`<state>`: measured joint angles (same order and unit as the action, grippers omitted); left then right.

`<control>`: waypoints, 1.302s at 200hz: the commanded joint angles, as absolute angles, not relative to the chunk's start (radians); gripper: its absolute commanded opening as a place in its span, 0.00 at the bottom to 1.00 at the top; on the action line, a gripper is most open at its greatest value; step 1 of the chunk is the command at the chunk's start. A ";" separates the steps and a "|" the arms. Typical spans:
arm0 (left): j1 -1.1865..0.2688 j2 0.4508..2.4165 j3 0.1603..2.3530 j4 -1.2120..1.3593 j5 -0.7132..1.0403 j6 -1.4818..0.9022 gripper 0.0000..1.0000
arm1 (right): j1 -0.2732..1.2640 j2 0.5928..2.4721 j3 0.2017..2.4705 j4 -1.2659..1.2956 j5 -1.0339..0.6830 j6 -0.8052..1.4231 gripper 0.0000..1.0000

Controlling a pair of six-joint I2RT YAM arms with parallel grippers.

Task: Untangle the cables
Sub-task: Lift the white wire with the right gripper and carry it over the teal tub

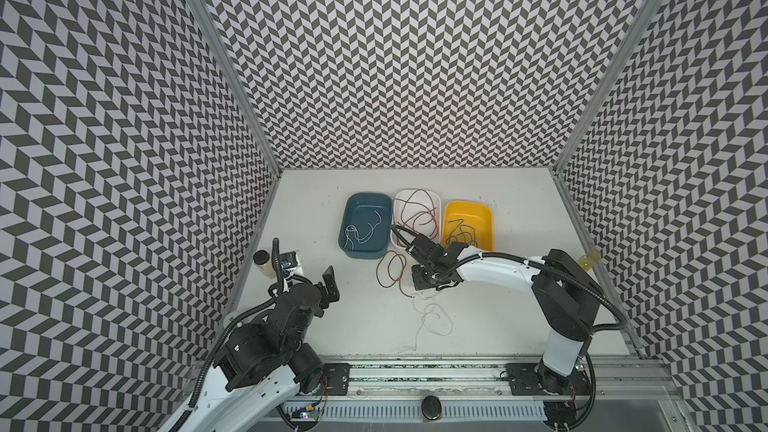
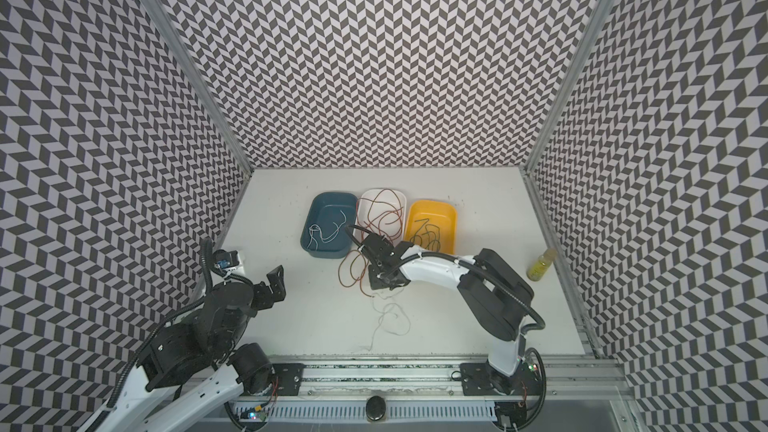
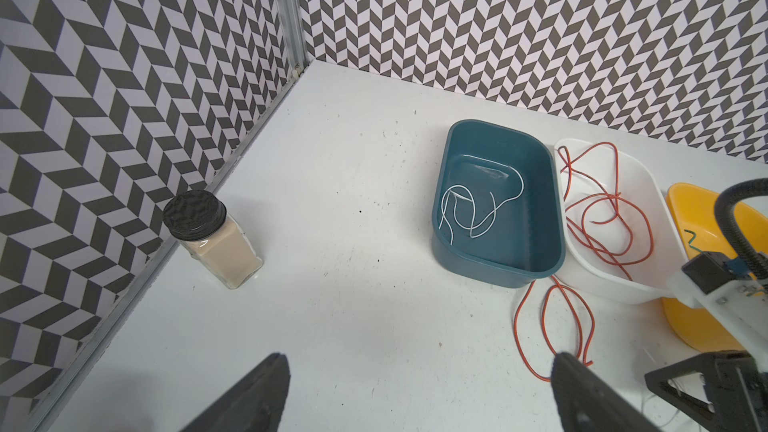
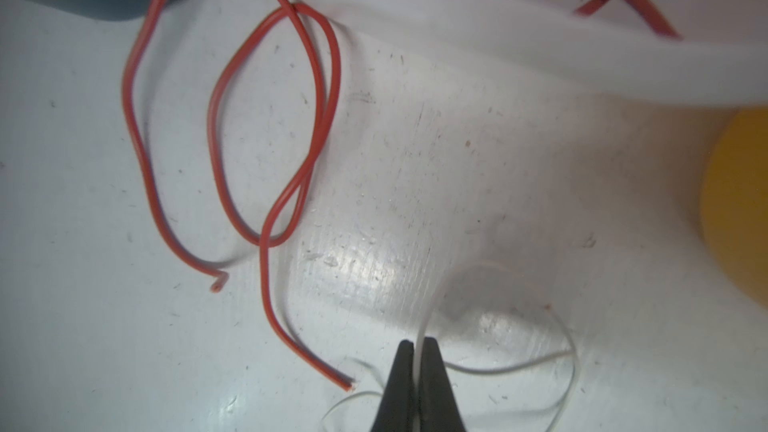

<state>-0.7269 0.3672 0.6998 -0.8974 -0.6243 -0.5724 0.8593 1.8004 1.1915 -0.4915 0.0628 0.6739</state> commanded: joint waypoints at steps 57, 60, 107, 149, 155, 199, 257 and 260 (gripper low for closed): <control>-0.720 0.359 0.689 -0.885 -0.633 -0.563 1.00 | 0.867 1.503 1.308 -0.597 0.072 0.595 0.00; -0.720 0.359 0.689 -0.885 -0.634 -0.563 1.00 | 0.868 1.497 1.314 -0.600 0.071 0.592 0.00; -0.718 0.360 0.689 -0.885 -0.635 -0.563 1.00 | 0.879 1.463 1.503 -0.684 0.055 0.535 0.00; -0.716 0.363 0.688 -0.885 -0.635 -0.564 1.00 | 0.881 1.515 1.691 -0.693 0.040 0.472 0.00; -0.716 0.362 0.689 -0.885 -0.635 -0.564 1.00 | 0.881 1.535 1.729 -0.710 0.037 0.462 0.00; -0.712 0.361 0.687 -0.885 -0.635 -0.565 1.00 | 0.879 1.747 2.056 -0.808 -0.034 0.418 0.00; -0.708 0.359 0.687 -0.881 -0.630 -0.562 1.00 | 0.860 2.039 2.438 -0.852 -0.163 0.365 0.00; -0.708 0.360 0.687 -0.881 -0.629 -0.562 1.00 | 0.856 2.046 2.441 -0.838 -0.172 0.365 0.00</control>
<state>-0.7174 0.3672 0.6941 -0.8898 -0.6193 -0.5564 0.8700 1.9903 2.3672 -0.8413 -0.0879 0.4007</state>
